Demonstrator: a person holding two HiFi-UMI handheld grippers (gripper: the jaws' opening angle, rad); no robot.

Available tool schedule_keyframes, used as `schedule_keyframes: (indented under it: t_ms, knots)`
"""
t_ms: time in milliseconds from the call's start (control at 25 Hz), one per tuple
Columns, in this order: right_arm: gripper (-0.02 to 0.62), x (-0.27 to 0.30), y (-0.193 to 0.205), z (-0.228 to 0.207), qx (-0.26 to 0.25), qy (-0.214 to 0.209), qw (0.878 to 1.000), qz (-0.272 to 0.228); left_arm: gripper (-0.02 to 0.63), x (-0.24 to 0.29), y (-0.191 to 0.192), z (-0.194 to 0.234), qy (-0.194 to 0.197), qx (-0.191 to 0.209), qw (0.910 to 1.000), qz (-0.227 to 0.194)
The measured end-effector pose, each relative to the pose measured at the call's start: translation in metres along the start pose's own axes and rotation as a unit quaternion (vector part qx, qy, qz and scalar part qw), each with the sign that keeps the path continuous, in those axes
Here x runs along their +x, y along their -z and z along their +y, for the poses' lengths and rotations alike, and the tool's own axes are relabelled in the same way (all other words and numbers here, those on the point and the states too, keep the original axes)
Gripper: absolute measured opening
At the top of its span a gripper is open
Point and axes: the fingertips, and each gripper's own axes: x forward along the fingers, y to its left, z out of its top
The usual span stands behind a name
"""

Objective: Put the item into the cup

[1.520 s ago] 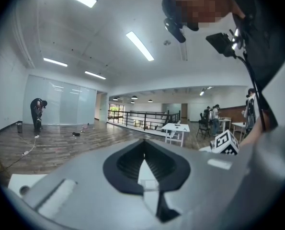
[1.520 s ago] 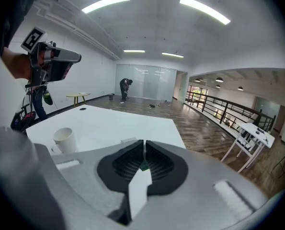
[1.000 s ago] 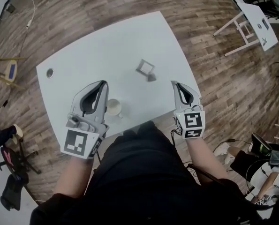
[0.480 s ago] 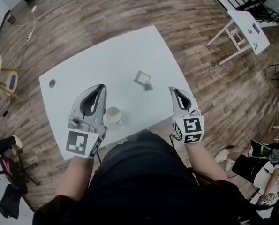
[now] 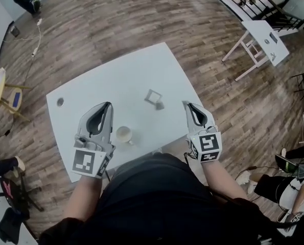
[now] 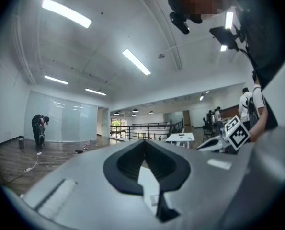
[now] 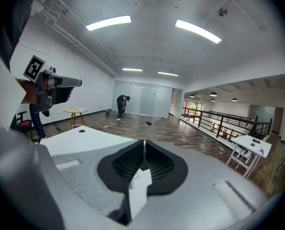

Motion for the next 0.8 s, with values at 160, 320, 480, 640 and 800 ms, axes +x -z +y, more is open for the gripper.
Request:
schedule_keyframes:
  t_ms: [160, 320, 480, 640, 800]
  knots:
    - [0.017, -0.002, -0.001, -0.005, -0.001, 0.002, 1.0, -0.007, -0.002, -0.002, -0.006, -0.002, -0.008, 0.005, 1.0, 0.001]
    - [0.017, -0.002, 0.005, -0.005, 0.002, -0.002, 1.0, -0.001, -0.002, -0.005, -0.006, -0.002, -0.018, 0.002, 0.9998, 0.005]
    - [0.017, -0.002, 0.007, -0.002, 0.0, -0.01, 1.0, 0.001, -0.002, -0.009, -0.005, -0.004, -0.019, 0.001, 0.9998, 0.0]
    - [0.017, 0.003, 0.009, 0.003, 0.0, -0.019, 1.0, 0.006, -0.002, -0.015, -0.004, -0.001, -0.026, 0.002, 0.9996, 0.005]
    - [0.017, 0.007, 0.007, 0.01, 0.001, -0.031, 1.0, 0.005, -0.002, -0.02, -0.004, 0.003, -0.034, 0.002, 0.9994, 0.009]
